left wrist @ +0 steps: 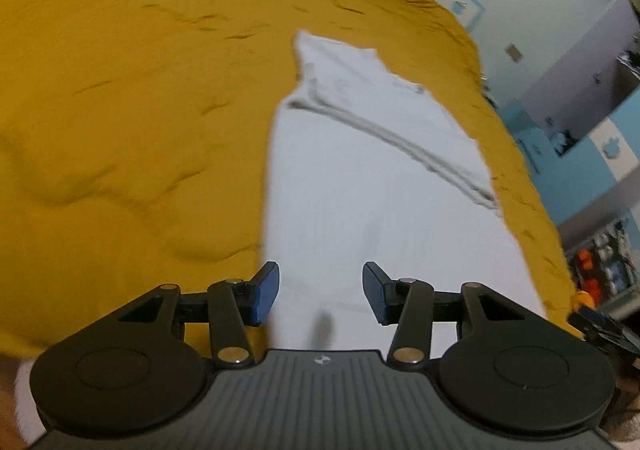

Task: Fold small clothes
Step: 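Move both open grippers to the hem of the folded sweatshirt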

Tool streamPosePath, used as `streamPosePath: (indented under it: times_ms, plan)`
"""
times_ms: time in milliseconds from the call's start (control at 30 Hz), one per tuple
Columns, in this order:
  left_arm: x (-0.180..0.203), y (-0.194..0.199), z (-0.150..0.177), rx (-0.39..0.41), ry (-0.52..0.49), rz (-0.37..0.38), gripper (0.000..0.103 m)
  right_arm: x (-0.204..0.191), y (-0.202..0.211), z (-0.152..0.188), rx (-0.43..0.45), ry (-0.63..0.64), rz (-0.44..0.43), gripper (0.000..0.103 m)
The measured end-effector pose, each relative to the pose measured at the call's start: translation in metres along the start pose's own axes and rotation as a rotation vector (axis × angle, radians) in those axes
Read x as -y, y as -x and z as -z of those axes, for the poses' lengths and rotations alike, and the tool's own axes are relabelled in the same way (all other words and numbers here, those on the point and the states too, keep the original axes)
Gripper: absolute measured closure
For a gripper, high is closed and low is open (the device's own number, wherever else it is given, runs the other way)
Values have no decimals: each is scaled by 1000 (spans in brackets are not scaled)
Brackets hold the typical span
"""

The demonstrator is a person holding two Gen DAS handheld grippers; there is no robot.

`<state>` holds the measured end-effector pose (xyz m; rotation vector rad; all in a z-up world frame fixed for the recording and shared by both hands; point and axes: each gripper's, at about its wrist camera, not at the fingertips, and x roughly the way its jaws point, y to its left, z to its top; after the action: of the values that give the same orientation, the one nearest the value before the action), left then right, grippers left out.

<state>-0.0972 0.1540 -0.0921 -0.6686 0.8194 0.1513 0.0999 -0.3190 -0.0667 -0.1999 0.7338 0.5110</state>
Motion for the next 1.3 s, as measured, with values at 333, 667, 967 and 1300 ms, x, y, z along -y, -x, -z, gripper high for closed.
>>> streamPosePath:
  times_ms: [333,667,967,1300]
  plan:
    - [-20,-12,12,-8,107,5,48,42,-18,31,-93,-337,-71,45]
    - [-32,-32,18,-31,192,46,48,56,-35,33,-130,-460,-93,45]
    - [-26,-39,24,-30,222,109,48,52,-41,36,-122,-482,-91,46]
    - [-25,-41,23,-22,270,131,48,43,-46,41,-144,-504,-143,44]
